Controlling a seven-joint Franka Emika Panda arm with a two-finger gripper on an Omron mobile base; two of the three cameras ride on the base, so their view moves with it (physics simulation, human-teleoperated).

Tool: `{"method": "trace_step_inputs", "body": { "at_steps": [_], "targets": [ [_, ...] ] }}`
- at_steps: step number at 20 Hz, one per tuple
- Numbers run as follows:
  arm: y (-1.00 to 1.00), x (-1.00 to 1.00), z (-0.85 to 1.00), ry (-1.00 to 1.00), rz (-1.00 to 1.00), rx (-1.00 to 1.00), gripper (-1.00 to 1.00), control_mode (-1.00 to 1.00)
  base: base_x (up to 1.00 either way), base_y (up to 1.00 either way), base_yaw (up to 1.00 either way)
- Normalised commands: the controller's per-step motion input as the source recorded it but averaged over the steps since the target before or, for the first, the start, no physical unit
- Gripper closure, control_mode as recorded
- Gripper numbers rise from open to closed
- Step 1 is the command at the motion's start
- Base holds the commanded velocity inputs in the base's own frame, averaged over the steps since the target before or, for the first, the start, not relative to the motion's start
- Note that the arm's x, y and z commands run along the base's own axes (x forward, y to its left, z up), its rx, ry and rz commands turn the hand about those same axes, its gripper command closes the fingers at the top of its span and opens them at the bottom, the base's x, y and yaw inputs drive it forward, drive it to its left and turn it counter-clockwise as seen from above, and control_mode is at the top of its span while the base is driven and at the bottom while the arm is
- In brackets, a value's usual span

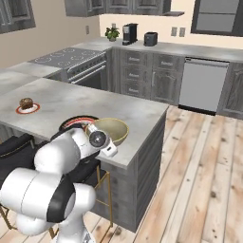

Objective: Take the smaller bowl and place it next to the appetizer plate on the dining counter , and place the larger bowl next to the plate with cooked food.

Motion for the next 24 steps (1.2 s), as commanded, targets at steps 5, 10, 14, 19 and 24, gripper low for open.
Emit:
{"method": "trace_step_inputs", "body": {
  "at_steps": [5, 10, 14, 19, 24],
  "targets": [
    [-0.34, -0.02, 0.99, 0.07, 0.00, 0.00, -1.00, -1.00, 0.00, 0.00, 0.00],
    [-0.24, -0.36, 1.00, 0.19, -0.02, 0.00, -1.00, -1.00, 0.00, 0.00, 0.00],
    [-0.20, -0.75, 1.00, 0.28, 0.00, 0.00, -1.00, -1.00, 0.00, 0.00, 0.00],
    [-0.03, -0.95, 0.94, 0.22, 0.00, -0.01, -1.00, -1.00, 0.00, 0.00, 0.00],
    [0.33, -1.00, 0.13, 0.01, 0.14, -0.12, -1.00, -1.00, 0.00, 0.00, 0.00]
  ]
}}
